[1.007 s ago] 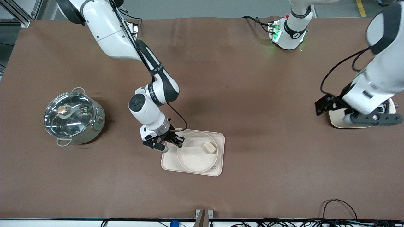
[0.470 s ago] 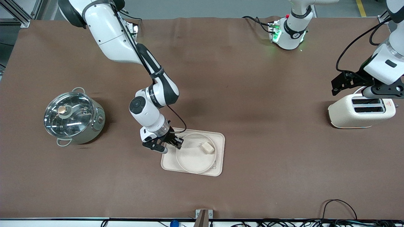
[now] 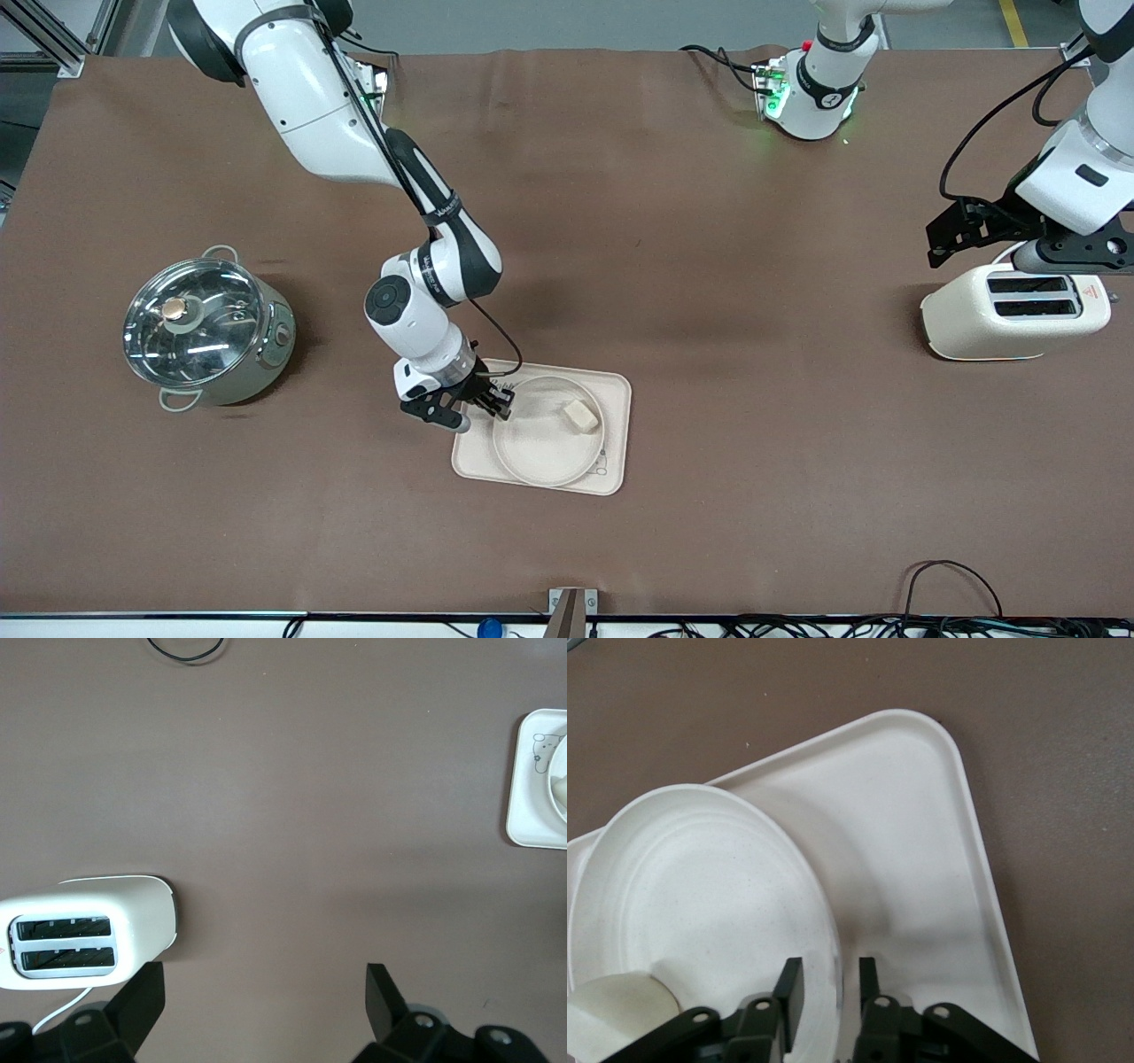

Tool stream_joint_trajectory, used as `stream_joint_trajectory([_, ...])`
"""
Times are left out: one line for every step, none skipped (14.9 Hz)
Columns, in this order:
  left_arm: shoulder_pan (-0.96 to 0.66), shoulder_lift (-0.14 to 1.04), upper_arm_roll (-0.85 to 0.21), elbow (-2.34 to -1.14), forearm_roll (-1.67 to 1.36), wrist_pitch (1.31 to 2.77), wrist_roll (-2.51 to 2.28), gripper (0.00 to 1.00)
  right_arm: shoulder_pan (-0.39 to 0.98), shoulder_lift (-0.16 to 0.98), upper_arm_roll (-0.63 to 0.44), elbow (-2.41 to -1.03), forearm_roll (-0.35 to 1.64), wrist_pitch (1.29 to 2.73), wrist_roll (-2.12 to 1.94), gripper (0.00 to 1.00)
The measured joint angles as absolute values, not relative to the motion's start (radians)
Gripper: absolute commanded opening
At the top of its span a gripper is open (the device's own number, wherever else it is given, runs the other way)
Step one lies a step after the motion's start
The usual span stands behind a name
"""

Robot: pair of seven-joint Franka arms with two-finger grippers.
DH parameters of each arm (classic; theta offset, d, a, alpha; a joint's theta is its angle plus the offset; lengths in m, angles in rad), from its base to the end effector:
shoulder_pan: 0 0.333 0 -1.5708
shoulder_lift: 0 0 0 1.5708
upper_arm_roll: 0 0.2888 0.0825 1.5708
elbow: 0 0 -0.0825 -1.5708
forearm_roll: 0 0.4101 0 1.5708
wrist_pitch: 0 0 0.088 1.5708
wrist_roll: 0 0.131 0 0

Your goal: Place bun in plate and plate on tray

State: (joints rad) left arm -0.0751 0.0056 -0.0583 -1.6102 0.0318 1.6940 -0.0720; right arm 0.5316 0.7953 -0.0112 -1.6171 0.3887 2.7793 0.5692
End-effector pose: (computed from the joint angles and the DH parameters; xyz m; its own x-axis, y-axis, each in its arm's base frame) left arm 0.5907 -0.0754 0.5616 0.9947 -0.0648 0.0801 -0.0630 -0.9977 -0.0257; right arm 0.6362 0.3499 0.1331 0.9092 -0.3943 0.1333 -0.3217 -0.8689 -0.3763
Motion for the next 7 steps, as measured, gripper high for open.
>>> stream_joint_trajectory([-0.075, 0.007, -0.058, -1.61, 0.032, 1.694, -0.072, 1.0, 0.527, 0.795, -0.011, -1.616, 0.389, 2.775, 0.569, 0.99])
stream_joint_trajectory([-0.075, 0.009, -0.058, -1.609, 0.032, 1.694, -0.072, 1.0, 0.522, 0.793, -0.011, -1.614, 0.389, 2.762, 0.569, 1.0])
stream_joint_trajectory([-0.075, 0.01, -0.058, -1.608, 0.032, 1.694, -0.072, 1.0, 0.515, 0.786, -0.012, -1.609, 0.389, 2.739, 0.569, 1.0])
stream_joint_trajectory([-0.075, 0.011, -0.058, -1.606, 0.032, 1.694, -0.072, 1.0, 0.505, 0.773, -0.013, -1.601, 0.389, 2.698, 0.569, 1.0])
stream_joint_trajectory([-0.075, 0.011, -0.058, -1.605, 0.032, 1.694, -0.072, 1.0, 0.491, 0.751, -0.015, -1.592, 0.389, 2.645, 0.567, 1.0])
stream_joint_trajectory([-0.074, 0.011, -0.058, -1.603, 0.032, 1.694, -0.072, 1.0, 0.474, 0.72, -0.016, -1.584, 0.388, 2.589, 0.56, 1.0])
stream_joint_trajectory([-0.073, 0.012, -0.058, -1.6, 0.032, 1.694, -0.072, 1.0, 0.455, 0.682, -0.018, -1.578, 0.388, 2.529, 0.547, 1.0])
